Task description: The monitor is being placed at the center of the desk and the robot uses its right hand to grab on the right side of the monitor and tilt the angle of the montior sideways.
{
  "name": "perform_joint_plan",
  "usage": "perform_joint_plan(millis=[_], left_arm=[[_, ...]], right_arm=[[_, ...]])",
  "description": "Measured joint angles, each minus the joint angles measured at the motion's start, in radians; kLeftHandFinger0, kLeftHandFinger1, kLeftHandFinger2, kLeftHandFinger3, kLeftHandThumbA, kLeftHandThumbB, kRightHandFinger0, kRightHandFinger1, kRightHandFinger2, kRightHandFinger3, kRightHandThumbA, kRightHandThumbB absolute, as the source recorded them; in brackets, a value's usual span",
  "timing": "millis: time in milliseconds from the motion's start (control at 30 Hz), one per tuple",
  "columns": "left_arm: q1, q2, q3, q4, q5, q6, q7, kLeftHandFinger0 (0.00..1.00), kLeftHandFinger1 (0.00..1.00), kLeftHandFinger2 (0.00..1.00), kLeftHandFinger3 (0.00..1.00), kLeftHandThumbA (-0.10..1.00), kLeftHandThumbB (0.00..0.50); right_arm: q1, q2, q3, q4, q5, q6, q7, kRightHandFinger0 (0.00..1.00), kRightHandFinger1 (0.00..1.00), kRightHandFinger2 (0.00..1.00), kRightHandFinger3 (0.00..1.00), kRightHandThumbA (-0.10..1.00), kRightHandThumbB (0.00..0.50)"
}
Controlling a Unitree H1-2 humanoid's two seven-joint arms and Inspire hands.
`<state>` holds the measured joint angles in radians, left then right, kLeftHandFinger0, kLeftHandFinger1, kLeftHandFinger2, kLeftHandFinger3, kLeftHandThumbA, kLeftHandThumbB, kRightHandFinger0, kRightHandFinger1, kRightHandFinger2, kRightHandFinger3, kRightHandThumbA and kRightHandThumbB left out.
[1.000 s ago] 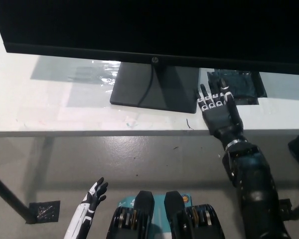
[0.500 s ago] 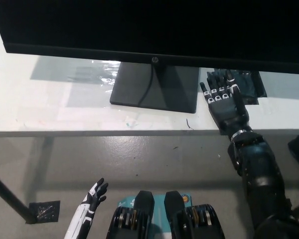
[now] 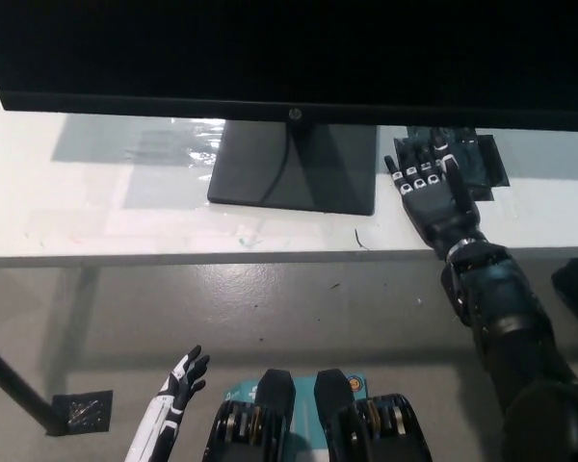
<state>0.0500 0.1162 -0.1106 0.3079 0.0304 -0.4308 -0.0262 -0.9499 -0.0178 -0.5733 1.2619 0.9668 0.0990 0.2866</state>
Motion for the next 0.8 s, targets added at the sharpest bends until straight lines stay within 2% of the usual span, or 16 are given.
perform_joint_plan(millis=[300, 467, 533, 600, 700, 733, 800], left_arm=[[0.000, 0.000, 0.000, 0.000, 0.000, 0.000, 0.000, 1.00, 1.00, 1.00, 1.00, 1.00, 0.234], [0.003, 0.000, 0.000, 0.000, 0.000, 0.000, 0.000, 1.00, 1.00, 1.00, 1.00, 1.00, 0.241], [0.003, 0.000, 0.000, 0.000, 0.000, 0.000, 0.000, 1.00, 1.00, 1.00, 1.00, 1.00, 0.241], [0.003, 0.000, 0.000, 0.000, 0.000, 0.000, 0.000, 1.00, 1.00, 1.00, 1.00, 1.00, 0.242], [0.003, -0.001, 0.000, 0.000, -0.001, 0.000, 0.000, 1.00, 1.00, 1.00, 1.00, 1.00, 0.240], [0.003, -0.001, 0.000, 0.000, -0.001, 0.000, 0.000, 1.00, 1.00, 1.00, 1.00, 1.00, 0.236], [0.003, -0.001, 0.001, 0.000, -0.001, 0.000, 0.000, 1.00, 1.00, 1.00, 1.00, 1.00, 0.240]], right_arm=[[-0.029, -0.019, -0.025, 0.036, -0.031, -0.014, 0.001, 1.00, 1.00, 1.00, 1.00, 1.00, 0.363], [-0.040, -0.025, -0.035, 0.049, -0.043, -0.014, -0.006, 1.00, 1.00, 1.00, 1.00, 1.00, 0.392], [-0.044, -0.027, -0.036, 0.051, -0.048, -0.013, -0.012, 1.00, 1.00, 1.00, 1.00, 1.00, 0.386], [-0.046, -0.029, -0.037, 0.053, -0.054, -0.013, -0.019, 1.00, 1.00, 1.00, 1.00, 1.00, 0.415], [-0.052, -0.032, -0.036, 0.056, -0.063, -0.013, -0.027, 1.00, 1.00, 1.00, 1.00, 1.00, 0.391], [-0.054, -0.032, -0.036, 0.057, -0.065, -0.013, -0.029, 1.00, 1.00, 1.00, 1.00, 1.00, 0.361], [-0.060, -0.035, -0.036, 0.061, -0.073, -0.014, -0.041, 1.00, 1.00, 1.00, 1.00, 1.00, 0.358]])
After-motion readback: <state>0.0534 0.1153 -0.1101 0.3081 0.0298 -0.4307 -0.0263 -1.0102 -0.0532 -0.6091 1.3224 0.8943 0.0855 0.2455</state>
